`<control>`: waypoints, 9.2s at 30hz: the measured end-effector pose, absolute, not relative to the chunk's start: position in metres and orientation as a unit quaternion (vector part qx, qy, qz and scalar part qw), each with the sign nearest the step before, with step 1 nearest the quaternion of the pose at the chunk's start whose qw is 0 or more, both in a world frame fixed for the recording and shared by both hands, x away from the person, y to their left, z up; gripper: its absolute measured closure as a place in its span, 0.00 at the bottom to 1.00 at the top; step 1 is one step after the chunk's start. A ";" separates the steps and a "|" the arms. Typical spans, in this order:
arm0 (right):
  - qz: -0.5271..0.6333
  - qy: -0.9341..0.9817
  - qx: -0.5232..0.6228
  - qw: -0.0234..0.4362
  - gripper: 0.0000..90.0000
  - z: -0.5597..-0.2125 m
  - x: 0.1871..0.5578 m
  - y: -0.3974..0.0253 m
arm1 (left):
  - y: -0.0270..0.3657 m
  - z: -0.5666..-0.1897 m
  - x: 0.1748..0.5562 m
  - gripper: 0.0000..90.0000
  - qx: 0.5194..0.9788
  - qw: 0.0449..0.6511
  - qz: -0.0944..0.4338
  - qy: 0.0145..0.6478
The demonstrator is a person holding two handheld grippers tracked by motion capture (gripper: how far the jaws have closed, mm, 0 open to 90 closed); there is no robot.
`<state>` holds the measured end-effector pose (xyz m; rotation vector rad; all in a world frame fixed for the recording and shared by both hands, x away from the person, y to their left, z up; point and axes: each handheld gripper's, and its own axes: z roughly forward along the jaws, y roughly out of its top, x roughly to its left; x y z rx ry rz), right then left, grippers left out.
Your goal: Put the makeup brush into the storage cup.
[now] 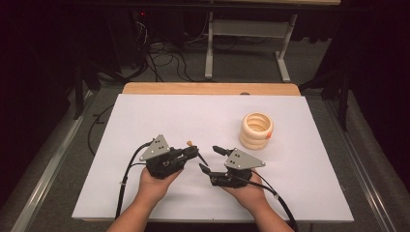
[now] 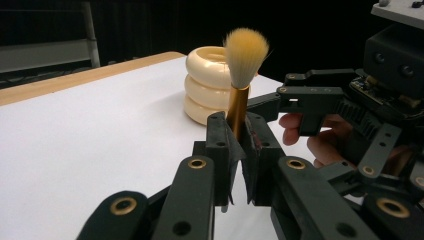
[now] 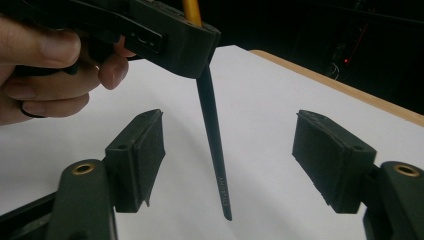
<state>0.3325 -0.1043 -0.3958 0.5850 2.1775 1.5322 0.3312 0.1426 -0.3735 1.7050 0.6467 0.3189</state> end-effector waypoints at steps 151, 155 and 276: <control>0.556 0.760 0.217 0.258 0.94 -0.385 0.325 -0.140 | 0.196 -0.408 0.321 0.00 0.731 0.539 0.198 0.367; 0.560 0.755 0.224 0.259 0.94 -0.382 0.326 -0.147 | 0.196 -0.407 0.321 0.00 0.729 0.543 0.198 0.368; 0.580 0.647 0.354 0.346 0.94 -0.327 0.385 -0.228 | 0.197 -0.407 0.321 0.00 0.729 0.544 0.197 0.366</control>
